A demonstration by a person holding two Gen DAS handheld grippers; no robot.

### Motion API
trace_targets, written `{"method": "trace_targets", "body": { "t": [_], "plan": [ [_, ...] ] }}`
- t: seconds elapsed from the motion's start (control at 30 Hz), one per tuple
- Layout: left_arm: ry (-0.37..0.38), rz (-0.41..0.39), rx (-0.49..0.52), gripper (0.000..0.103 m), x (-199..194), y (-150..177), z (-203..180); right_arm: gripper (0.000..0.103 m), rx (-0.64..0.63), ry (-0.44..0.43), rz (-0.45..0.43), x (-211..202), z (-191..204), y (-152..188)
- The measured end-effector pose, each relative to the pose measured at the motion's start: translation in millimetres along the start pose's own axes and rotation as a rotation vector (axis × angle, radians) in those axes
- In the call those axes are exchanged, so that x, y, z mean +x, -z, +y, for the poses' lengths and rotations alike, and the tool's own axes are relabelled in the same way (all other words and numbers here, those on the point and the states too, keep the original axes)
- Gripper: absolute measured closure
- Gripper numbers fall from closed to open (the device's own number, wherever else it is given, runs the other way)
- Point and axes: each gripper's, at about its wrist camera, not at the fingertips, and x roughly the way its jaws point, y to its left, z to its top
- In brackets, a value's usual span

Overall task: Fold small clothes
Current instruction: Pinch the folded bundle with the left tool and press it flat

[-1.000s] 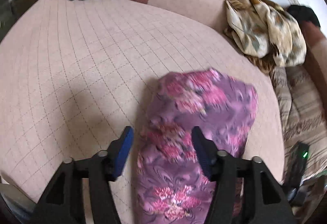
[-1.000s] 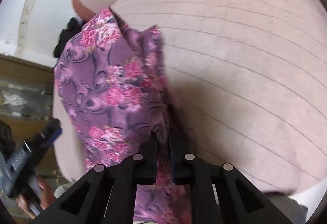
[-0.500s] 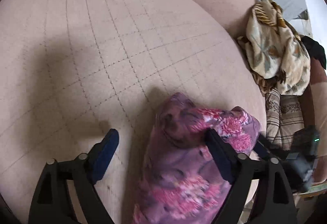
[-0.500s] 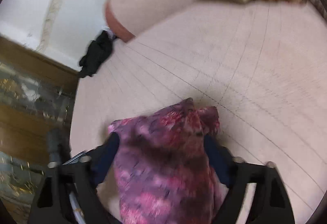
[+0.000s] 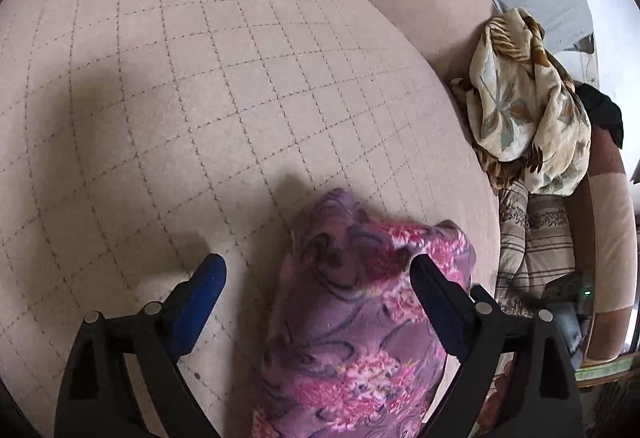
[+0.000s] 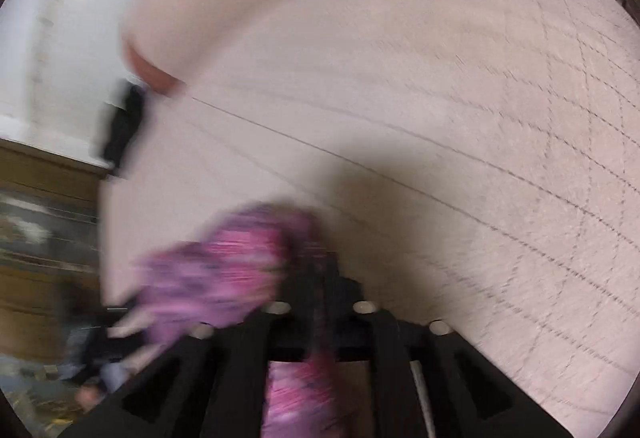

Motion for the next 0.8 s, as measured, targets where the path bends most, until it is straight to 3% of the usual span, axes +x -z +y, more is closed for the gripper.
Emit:
{"method": "trace_targets", "body": {
  "t": [0.03, 0.07, 0.13, 0.17, 0.23, 0.27, 0.3, 0.33, 0.37, 0.4, 0.5, 0.63, 0.73, 0.8],
  "plan": [
    [0.007, 0.004, -0.004, 0.01, 1.8, 1.5, 0.2, 0.004, 0.006, -0.02, -0.021, -5.3, -0.3, 0.5],
    [0.008, 0.009, -0.007, 0.01, 4.0, 1.7, 0.1, 0.0, 0.01, -0.024, -0.029, -5.4, -1.8, -0.5],
    [0.005, 0.03, -0.022, 0.01, 16.8, 2.2, 0.7, 0.001, 0.024, -0.065, 0.045, 11.0, -9.0, -1.1],
    [0.005, 0.031, -0.026, 0.01, 20.1, 1.9, 0.9, 0.007, 0.041, -0.076, 0.097, 19.7, -17.6, 0.3],
    [0.006, 0.009, -0.041, 0.014, 20.9, 2.9, 1.2, 0.029, 0.053, -0.097, 0.193, 52.0, -18.1, -2.9],
    [0.02, 0.004, -0.041, 0.042, 18.6, 4.5, 0.3, 0.044, 0.052, -0.085, 0.236, 63.9, -16.7, 2.1],
    [0.076, 0.035, -0.034, 0.056, 18.0, 5.8, -1.6, 0.054, 0.048, -0.062, 0.24, 68.4, -16.3, 4.2],
    [0.073, 0.032, -0.036, 0.059, 13.1, 6.7, -2.1, 0.061, 0.04, -0.06, 0.235, 66.3, -15.9, 4.4],
    [0.081, 0.032, -0.029, 0.065, 6.0, 6.5, -4.2, 0.075, 0.039, -0.084, 0.228, 61.7, -14.7, 5.4],
    [0.101, 0.036, -0.023, 0.068, -2.9, 5.2, -6.4, 0.079, 0.039, -0.095, 0.222, 58.6, -12.4, 7.8],
    [0.172, 0.01, 0.0, 0.07, -44.0, -5.9, -15.4, 0.082, -0.016, -0.093, 0.182, 37.8, 7.8, 6.2],
    [0.196, -0.096, 0.024, 0.071, -90.7, -46.3, -18.4, 0.082, -0.099, -0.187, 0.147, 30.6, 57.1, -15.5],
    [0.171, -0.134, 0.022, 0.07, -97.1, -87.0, -12.2, 0.083, -0.177, -0.19, 0.127, 52.0, 104.5, -38.8],
    [0.115, -0.133, 0.021, 0.064, -81.8, -108.0, 0.2, 0.081, -0.203, -0.176, 0.121, 74.9, 117.8, -49.5]
  ]
}}
